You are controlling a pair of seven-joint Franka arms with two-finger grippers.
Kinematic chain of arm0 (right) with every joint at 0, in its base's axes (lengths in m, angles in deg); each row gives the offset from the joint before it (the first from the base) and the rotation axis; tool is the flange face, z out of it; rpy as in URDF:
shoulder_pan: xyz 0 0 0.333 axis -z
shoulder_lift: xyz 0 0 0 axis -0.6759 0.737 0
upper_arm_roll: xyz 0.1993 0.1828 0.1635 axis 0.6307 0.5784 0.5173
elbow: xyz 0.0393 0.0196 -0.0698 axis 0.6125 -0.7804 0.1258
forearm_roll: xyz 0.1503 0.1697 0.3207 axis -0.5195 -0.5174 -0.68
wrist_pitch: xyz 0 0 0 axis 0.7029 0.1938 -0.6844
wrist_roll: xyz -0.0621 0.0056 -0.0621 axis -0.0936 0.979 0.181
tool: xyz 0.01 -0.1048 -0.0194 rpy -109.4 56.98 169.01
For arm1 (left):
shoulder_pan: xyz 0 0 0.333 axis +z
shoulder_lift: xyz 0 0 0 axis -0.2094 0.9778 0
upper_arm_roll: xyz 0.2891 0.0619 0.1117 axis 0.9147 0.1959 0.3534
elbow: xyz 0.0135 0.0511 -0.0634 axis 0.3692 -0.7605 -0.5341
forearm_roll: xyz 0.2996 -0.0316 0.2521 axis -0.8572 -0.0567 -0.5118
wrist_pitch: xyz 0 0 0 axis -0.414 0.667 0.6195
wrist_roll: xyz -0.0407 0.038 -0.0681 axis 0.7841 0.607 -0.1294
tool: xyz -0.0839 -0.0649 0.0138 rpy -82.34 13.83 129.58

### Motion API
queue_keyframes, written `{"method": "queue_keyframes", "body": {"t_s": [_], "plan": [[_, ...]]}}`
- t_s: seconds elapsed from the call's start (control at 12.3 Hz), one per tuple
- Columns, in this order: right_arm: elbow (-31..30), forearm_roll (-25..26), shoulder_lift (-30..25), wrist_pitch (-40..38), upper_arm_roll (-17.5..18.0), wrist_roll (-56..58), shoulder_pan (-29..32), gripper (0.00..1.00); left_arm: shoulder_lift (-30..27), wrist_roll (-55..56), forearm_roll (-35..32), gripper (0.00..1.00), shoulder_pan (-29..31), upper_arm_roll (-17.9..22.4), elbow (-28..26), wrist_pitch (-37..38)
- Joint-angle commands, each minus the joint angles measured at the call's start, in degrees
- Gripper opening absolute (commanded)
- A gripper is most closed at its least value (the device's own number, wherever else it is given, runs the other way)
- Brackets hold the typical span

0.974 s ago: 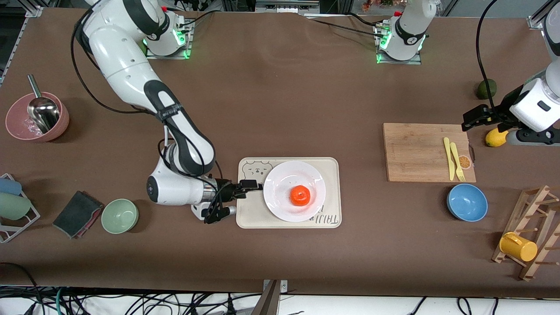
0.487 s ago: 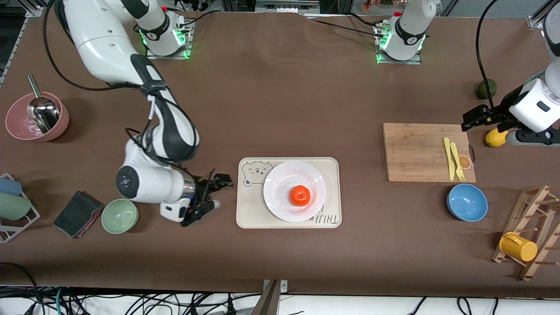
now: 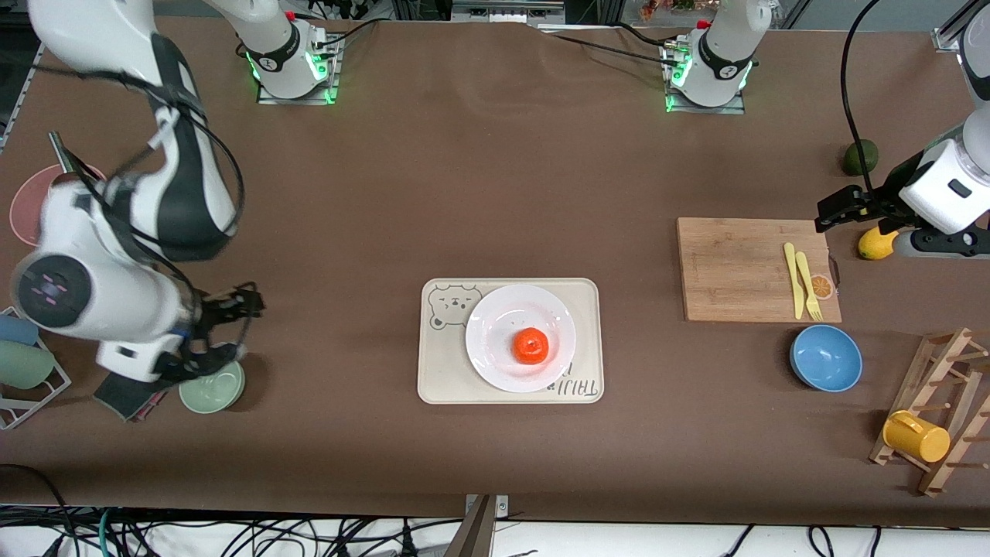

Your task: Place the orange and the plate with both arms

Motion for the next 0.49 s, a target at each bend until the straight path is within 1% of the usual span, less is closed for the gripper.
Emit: {"method": "queue_keyframes", "body": {"t_s": [0.0,0.16,0.32,0.41], "plan": [[-5.67,1.64,-10.35,-2.57,-0.92,-0.04,-0.14,1.0,-0.23,-0.59,0.62,1.0,0.11,-0.02,0.1,0.01],[-15.23,0.07,-18.88,-3.19,-0.13,-1.61,1.35,1.0,-0.23,-0.59,0.54,1.0,0.02,-0.11,0.1,0.01],[-27.44,-0.9,-27.32,-2.06,0.13,-8.53,3.72,1.0,-0.23,-0.59,0.62,1.0,0.02,-0.11,0.1,0.01],[-32.89,-3.52,-31.54,-0.31,0.14,-10.4,5.99,1.0,-0.23,-0.59,0.54,1.0,0.02,-0.11,0.1,0.01]]}}
